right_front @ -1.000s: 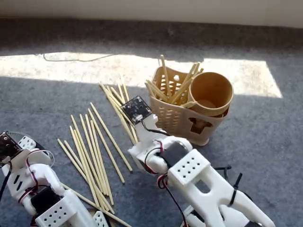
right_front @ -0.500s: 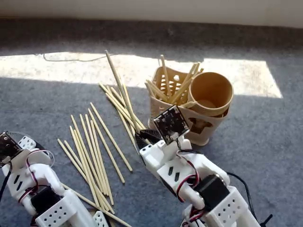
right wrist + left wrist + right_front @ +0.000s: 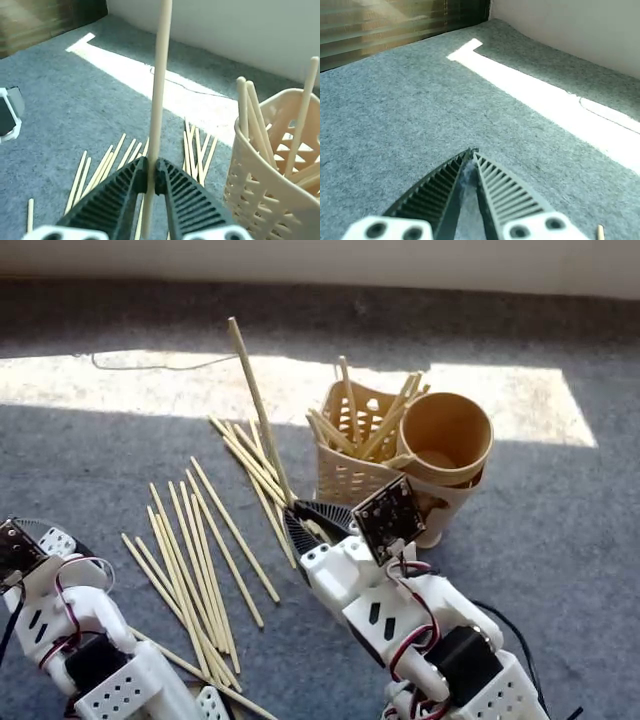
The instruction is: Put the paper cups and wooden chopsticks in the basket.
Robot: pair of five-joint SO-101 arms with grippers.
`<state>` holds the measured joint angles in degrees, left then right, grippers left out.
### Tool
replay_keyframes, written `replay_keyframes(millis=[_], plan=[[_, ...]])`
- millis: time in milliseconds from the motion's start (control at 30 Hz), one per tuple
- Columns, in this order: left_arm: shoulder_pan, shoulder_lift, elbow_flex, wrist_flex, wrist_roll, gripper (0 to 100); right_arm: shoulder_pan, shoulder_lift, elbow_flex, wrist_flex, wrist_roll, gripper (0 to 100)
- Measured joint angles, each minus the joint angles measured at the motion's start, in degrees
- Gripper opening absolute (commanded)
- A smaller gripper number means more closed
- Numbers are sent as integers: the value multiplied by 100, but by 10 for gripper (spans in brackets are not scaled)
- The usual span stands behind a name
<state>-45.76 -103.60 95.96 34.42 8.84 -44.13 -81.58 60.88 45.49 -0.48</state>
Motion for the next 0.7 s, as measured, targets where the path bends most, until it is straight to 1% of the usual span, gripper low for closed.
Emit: replay_keyframes(millis=[200,700], plan=[[0,0,0,0,0,18,545,0,0,-791,0,5],[0,0,0,0,0,18,1582,-9,114,-2954,0,5]])
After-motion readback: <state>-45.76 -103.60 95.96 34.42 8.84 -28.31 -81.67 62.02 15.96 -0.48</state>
